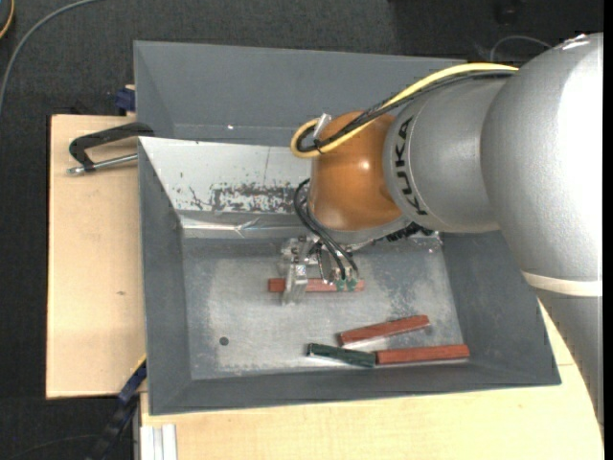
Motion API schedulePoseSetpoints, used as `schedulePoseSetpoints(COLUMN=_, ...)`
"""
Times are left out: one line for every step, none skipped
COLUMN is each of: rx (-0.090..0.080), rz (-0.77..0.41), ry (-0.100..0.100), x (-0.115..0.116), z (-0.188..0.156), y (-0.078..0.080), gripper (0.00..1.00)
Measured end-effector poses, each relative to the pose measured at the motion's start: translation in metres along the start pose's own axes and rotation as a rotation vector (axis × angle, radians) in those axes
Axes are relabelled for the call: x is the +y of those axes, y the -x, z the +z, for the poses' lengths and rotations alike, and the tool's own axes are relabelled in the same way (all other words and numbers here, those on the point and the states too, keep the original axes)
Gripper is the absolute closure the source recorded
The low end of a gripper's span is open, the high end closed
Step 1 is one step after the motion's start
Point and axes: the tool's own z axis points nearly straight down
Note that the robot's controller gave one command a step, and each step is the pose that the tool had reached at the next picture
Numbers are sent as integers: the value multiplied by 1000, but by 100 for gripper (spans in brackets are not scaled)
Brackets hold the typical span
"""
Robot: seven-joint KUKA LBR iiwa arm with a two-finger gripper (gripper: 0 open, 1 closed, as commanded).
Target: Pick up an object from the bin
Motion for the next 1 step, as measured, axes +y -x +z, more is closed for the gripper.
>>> schedulePoseSetpoints(rx=-10, rz=117, ry=0, x=-30, z=-146, y=5, gripper=100)
